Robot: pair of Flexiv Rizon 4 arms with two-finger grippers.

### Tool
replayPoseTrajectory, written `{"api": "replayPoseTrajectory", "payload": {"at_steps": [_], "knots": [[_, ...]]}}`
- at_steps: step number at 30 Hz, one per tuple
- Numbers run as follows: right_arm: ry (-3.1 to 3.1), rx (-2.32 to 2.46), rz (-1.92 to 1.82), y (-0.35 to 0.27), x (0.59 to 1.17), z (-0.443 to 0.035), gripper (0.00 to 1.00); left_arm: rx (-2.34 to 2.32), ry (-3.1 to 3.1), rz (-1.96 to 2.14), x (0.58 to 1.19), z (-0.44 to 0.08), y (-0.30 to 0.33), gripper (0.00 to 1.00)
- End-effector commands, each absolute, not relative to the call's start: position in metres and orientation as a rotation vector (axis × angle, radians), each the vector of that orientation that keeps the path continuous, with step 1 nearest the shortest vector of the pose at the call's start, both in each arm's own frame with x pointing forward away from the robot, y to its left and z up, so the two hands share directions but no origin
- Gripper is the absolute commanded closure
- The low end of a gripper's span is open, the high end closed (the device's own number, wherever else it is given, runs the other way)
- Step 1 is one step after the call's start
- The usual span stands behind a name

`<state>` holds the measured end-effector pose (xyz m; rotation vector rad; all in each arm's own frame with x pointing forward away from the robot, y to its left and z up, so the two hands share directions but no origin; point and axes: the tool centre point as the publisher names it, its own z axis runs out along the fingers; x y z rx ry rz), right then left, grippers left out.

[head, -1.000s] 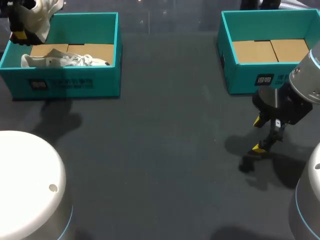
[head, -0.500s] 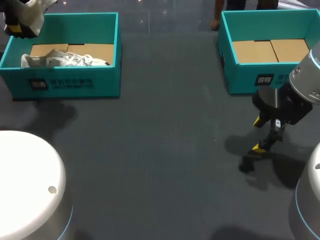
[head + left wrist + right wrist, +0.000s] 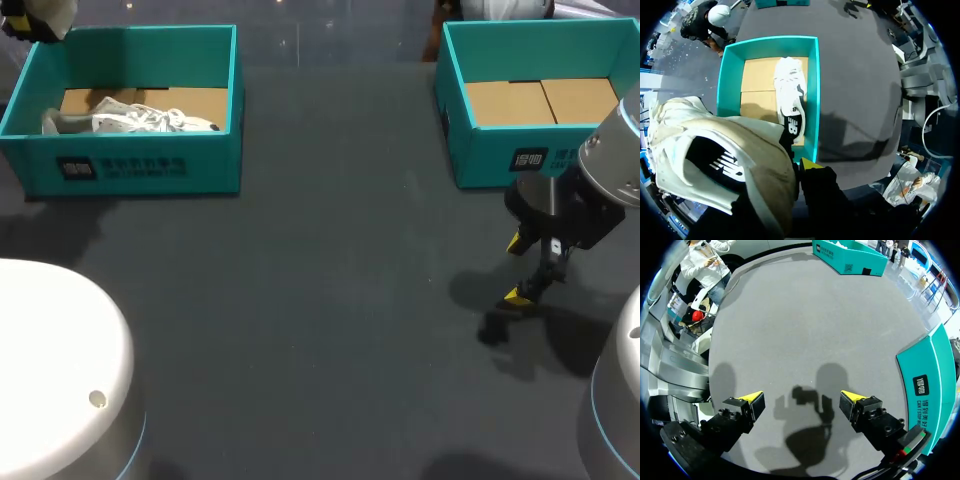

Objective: Take the shoe out of the shoebox, open the shoe tongue, remove and reinsert the insole, then place the shoe into the shoebox

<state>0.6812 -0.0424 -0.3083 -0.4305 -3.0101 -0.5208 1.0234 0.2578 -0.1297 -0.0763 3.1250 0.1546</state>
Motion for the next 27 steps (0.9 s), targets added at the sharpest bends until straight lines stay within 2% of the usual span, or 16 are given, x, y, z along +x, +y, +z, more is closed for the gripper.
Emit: {"api": "replayPoseTrajectory", "payload": {"at_steps": [1, 8, 19, 27], "knots": [[-3.013, -0.432, -0.518, -0.042, 0.68, -0.309, 0.0, -0.081, 3.171, 0.157, 1.035, -0.126, 0.259, 1.0], [-3.013, -0.432, -0.518, -0.042, 0.68, -0.309, 0.0, -0.081, 3.171, 0.157, 1.035, -0.126, 0.259, 1.0], [-3.013, -0.432, -0.518, -0.042, 0.68, -0.309, 0.0, -0.202, 3.172, 0.058, 1.087, -0.138, 0.29, 1.0], [-3.013, -0.432, -0.518, -0.042, 0.68, -0.309, 0.0, 0.227, 3.195, 0.068, 1.097, -0.14, 0.293, 1.0]]}}
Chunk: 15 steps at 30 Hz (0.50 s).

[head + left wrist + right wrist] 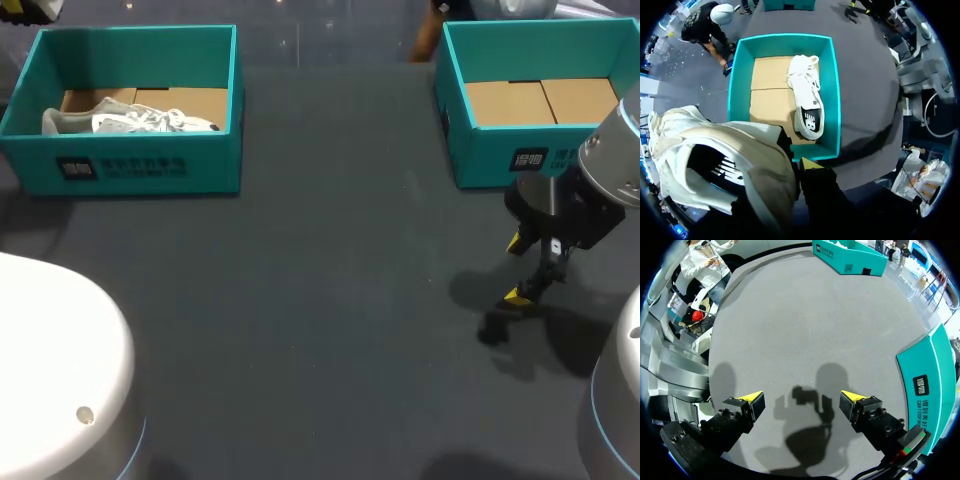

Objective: Take the shoe out of the shoebox, open the shoe tongue, remove and reinsert the insole, then place the shoe into the shoebox

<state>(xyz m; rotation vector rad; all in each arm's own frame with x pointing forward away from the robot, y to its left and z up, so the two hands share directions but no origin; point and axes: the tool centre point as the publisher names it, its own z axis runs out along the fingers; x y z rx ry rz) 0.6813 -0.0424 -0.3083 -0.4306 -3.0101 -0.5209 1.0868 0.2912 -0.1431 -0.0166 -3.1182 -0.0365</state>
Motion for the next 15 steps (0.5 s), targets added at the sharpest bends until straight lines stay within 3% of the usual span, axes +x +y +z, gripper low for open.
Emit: {"api": "replayPoseTrajectory", "payload": {"at_steps": [1, 15], "knots": [[-3.013, -0.432, -0.518, -0.042, 0.68, -0.309, 0.0, -0.297, -3.059, -0.061, 1.098, -0.14, 0.294, 1.0], [-3.013, -0.432, -0.518, -0.042, 0.68, -0.309, 0.0, -1.154, -2.926, -0.299, 1.096, -0.134, 0.316, 1.0]]}}
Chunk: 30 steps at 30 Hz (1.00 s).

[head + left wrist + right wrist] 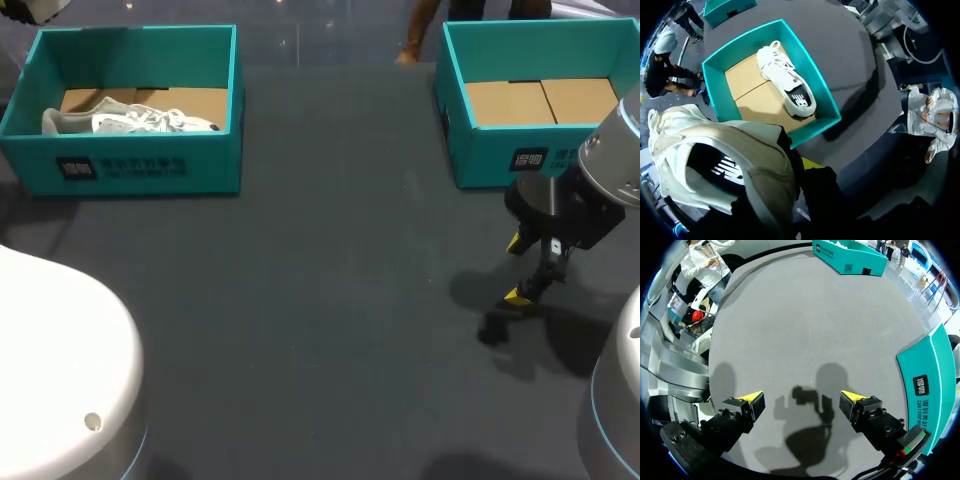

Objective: Take the shoe out of the shoebox, open the shoe tongue, remove and reinsert the insole, then place the shoe into the shoebox

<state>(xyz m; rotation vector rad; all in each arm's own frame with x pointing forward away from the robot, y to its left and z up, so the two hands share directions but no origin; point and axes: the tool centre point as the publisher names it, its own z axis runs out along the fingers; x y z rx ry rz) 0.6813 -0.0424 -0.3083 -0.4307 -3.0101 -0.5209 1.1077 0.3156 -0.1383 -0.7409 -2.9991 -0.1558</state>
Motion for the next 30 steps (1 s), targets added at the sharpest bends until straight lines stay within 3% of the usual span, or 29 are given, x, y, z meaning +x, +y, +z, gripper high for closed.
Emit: {"api": "replayPoseTrajectory", "payload": {"at_steps": [1, 15, 30], "knots": [[-3.013, -0.432, -0.518, -0.042, 0.68, -0.309, 0.0, -1.195, -2.91, -0.292, 1.095, -0.133, 0.317, 1.0], [-3.013, -0.432, -0.518, -0.042, 0.68, -0.309, 0.0, -1.195, -2.91, -0.292, 1.095, -0.133, 0.317, 1.0], [-3.013, -0.432, -0.518, -0.042, 0.68, -0.309, 0.0, -1.78, -2.626, -0.396, 1.128, -0.138, 0.328, 1.0]]}}
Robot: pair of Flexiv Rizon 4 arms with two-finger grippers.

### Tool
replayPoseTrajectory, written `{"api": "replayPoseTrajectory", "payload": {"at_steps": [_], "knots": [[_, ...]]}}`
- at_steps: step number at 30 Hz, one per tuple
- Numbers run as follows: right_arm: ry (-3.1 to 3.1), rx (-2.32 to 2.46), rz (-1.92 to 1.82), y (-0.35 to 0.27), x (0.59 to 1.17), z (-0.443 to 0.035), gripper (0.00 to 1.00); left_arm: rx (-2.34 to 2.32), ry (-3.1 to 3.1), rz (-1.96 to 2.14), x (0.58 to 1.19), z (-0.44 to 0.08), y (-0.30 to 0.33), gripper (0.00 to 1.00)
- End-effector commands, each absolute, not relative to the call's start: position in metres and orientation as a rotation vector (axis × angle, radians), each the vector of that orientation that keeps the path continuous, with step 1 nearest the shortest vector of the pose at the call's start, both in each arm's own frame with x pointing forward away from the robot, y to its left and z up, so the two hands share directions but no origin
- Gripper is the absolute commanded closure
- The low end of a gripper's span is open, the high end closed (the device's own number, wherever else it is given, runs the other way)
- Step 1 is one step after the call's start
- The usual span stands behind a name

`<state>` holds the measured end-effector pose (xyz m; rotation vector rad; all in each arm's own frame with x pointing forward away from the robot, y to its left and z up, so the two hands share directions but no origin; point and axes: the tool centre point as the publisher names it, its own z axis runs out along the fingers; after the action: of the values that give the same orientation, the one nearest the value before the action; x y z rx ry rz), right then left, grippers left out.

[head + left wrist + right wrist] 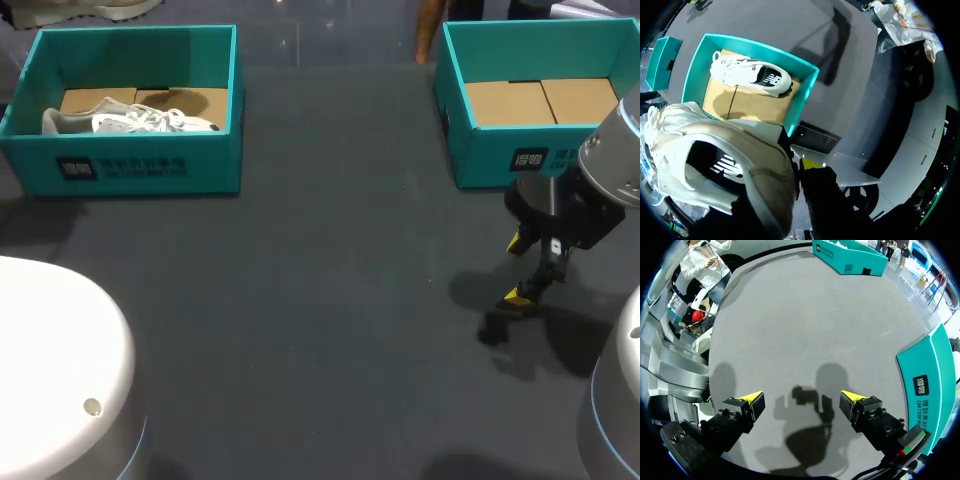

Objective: Take the shoe out of the shoebox, open the shoe tongue, remove and reinsert the insole, then place the shoe into the shoebox

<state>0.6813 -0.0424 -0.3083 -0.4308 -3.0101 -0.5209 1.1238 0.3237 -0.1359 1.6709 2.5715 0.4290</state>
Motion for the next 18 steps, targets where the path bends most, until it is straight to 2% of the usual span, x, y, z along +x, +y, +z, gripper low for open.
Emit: {"api": "replayPoseTrajectory", "payload": {"at_steps": [1, 18], "knots": [[-3.013, -0.432, -0.518, -0.042, 0.68, -0.309, 0.0, 1.718, 2.535, 0.383, 1.128, -0.138, 0.328, 1.0], [-3.013, -0.432, -0.518, -0.042, 0.68, -0.309, 0.0, 1.789, 2.503, 0.346, 1.142, -0.152, 0.322, 1.0]]}}
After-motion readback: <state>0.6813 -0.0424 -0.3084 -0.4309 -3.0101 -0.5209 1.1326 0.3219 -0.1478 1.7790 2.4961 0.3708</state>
